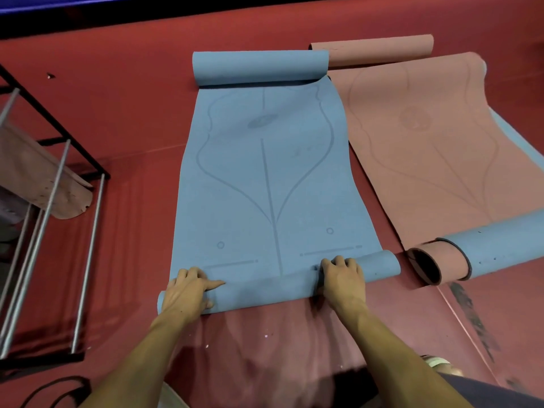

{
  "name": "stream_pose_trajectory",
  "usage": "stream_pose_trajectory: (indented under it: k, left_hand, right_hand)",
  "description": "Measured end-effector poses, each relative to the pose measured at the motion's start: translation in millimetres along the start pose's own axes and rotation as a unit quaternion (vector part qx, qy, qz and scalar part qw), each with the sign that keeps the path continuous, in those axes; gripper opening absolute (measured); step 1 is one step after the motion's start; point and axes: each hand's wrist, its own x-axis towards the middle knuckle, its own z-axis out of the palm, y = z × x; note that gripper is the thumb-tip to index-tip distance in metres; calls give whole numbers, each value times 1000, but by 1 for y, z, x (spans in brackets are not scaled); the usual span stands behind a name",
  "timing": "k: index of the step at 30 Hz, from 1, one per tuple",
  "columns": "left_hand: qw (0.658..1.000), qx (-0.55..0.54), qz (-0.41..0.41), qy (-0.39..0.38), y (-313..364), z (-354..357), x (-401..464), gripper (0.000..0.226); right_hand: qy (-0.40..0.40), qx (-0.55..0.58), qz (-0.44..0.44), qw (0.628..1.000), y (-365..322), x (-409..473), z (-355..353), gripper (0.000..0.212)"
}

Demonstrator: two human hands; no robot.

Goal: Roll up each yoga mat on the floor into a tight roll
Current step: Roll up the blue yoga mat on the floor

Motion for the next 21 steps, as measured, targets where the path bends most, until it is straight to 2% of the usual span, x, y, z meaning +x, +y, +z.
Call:
stream_pose_trajectory:
  k: [2,5,8,11,13,14,18,21]
  left_hand:
    - [999,11,-21,47,0,2,-2,59]
    - [988,-34,-50,139,5,11,-13,47]
    - [980,-30,-4,195,7,45,-29,49]
    - [984,0,23,178,3,72,-37,83]
    - [989,31,15,141,3,76,-38,107]
    - [991,45,1,126,6,76,-37,111]
    - [984,49,-74,153,8,72,-30,100]
    - [980,35,-92,174,2,64,-24,100]
  right_hand:
    - [1,4,-2,1000,1,0,1,28]
    - [8,14,8,1000,1,1,6,26]
    - [21,25,26,999,-1,3,6,18]
    - [12,25,10,1000,1,5,5,20]
    - [12,29,3,1000,2,6,6,24]
    - [13,31,0,999,2,5,7,28]
    - [2,52,-17,998,3,5,9,42]
    - [-48,58,-34,997,5,9,-1,51]
